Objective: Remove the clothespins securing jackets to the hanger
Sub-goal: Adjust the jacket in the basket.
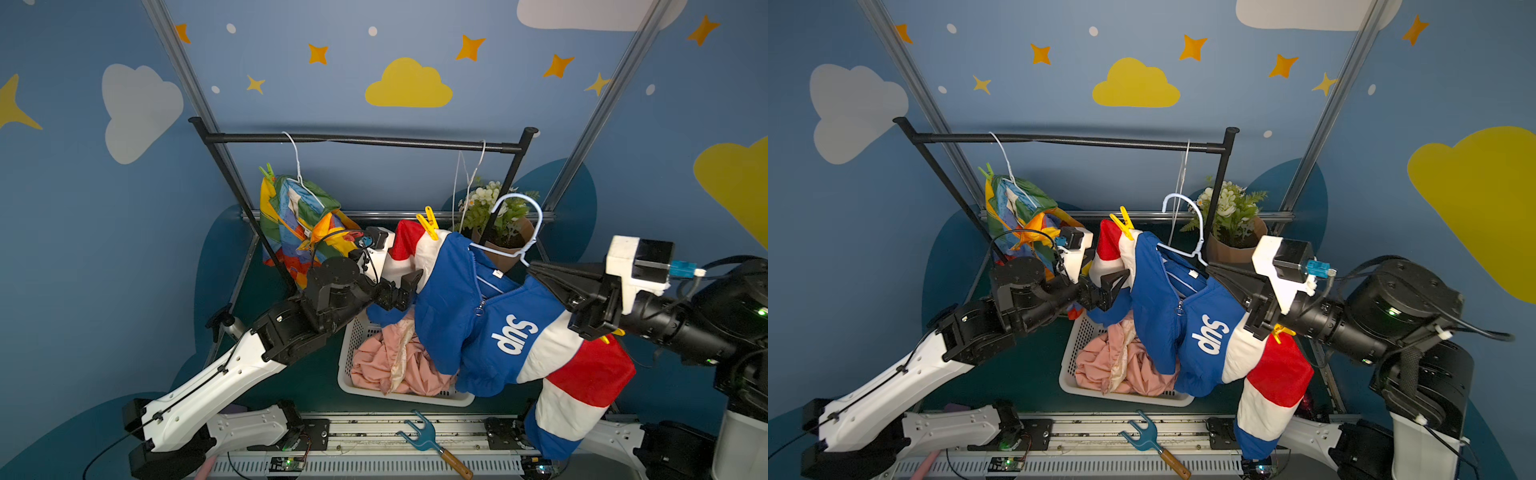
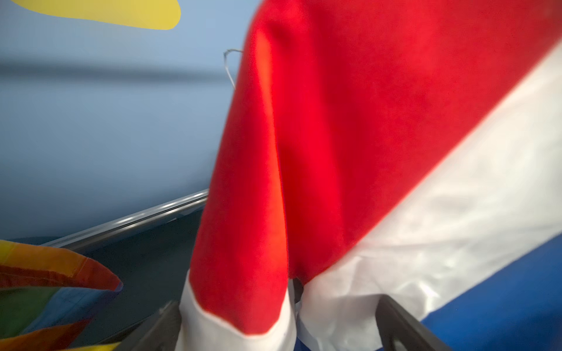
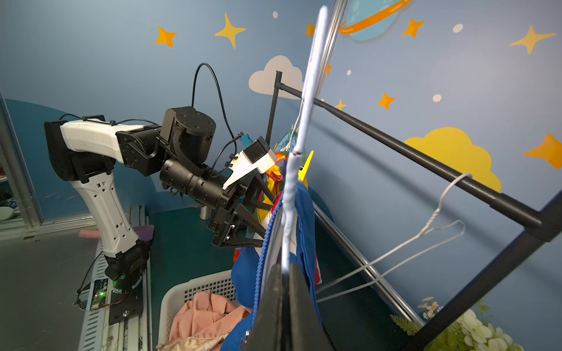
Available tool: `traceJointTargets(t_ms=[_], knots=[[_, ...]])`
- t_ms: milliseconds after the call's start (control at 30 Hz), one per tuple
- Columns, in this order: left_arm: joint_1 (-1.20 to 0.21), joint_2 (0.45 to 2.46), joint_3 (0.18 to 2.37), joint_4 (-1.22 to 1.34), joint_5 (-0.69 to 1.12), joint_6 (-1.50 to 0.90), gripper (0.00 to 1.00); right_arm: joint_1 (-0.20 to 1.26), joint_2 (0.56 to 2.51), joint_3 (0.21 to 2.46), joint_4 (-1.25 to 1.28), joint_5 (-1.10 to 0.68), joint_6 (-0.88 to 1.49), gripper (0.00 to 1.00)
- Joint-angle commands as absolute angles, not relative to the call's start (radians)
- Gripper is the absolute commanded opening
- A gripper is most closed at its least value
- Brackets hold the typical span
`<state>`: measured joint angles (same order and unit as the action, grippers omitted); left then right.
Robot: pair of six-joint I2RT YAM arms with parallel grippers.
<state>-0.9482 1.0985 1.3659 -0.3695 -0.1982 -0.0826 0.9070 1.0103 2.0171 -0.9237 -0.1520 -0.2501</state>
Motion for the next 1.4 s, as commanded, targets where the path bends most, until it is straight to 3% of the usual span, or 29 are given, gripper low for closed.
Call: traceJointTargets(t_ms=[0, 467, 833, 1033, 1167, 1367], knots=[[-0.975, 1.065, 1.358, -0.379, -0.255, -0.089, 1.00, 0.913, 1.021, 2.008, -0.759, -0.187, -0.221, 0.00], [-1.230, 0.845, 1.229, -0.407, -0.588, -0.077, 1.00, 0.905, 0.956, 1.827, -0.725, -0.359, -0.299, 0.00], [-1.325, 0.817, 1.186, -0.427, -0.753, -0.047, 1.00, 0.853, 1.088, 1.618, -0.554, -0.519, -0.246, 0.00], [-1.325, 0.730, 1.098, -0.467, -0.824, -0.080, 1.00, 0.845, 1.129, 1.626, -0.601, -0.501, -0.277, 0.00], [-1.323, 0.779, 1.093, -0.519, -0.771, -0.097, 1.00, 0.855, 1.149, 1.597, -0.568, -0.481, -0.284, 0.00], [-1.321, 0.849, 1.094, -0.500, -0.858, -0.108, 1.00, 0.958, 1.230, 1.629, -0.564, -0.295, -0.345, 0.00]])
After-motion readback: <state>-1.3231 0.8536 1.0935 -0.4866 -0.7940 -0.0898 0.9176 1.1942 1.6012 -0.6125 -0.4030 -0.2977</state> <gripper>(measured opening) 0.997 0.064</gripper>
